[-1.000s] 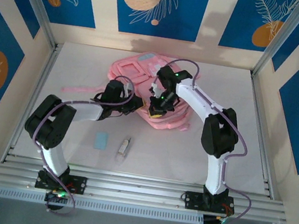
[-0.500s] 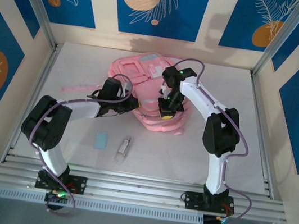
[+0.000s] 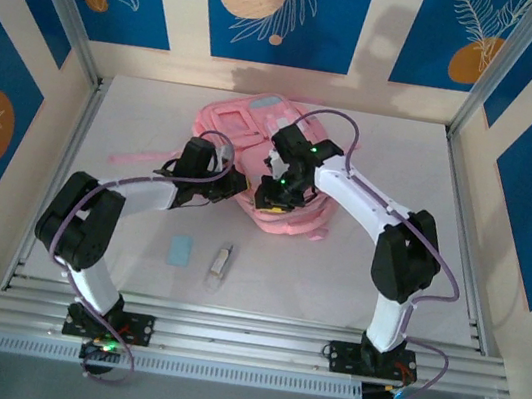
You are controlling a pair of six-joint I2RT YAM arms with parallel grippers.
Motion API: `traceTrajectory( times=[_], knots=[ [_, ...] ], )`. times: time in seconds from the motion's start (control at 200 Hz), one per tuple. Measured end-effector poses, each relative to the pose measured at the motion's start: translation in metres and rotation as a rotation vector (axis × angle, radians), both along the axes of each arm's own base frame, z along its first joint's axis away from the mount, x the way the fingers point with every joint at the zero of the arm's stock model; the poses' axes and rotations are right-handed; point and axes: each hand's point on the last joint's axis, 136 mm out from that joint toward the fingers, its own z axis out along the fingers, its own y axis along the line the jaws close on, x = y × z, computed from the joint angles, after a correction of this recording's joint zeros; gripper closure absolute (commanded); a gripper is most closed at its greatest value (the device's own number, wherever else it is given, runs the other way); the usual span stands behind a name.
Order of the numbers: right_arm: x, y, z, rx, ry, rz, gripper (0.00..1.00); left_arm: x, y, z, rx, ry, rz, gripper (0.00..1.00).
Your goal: Pack the student bag
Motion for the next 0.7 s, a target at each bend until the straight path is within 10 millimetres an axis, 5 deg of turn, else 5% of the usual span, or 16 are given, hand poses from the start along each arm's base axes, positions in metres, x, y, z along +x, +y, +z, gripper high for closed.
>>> traceTrajectory(
  times=[0.33, 0.7],
  knots=[
    [0.008, 0.02, -0.008, 0.037, -0.025, -0.022, 0.73, -0.002, 0.001, 0.007, -0.014, 0.002, 0.016, 1.0],
    [0.012, 0.016, -0.034, -0.056, -0.044, -0.036, 0.75, -0.003, 0.003, 0.004, -0.008, 0.009, 0.026, 1.0]
  ],
)
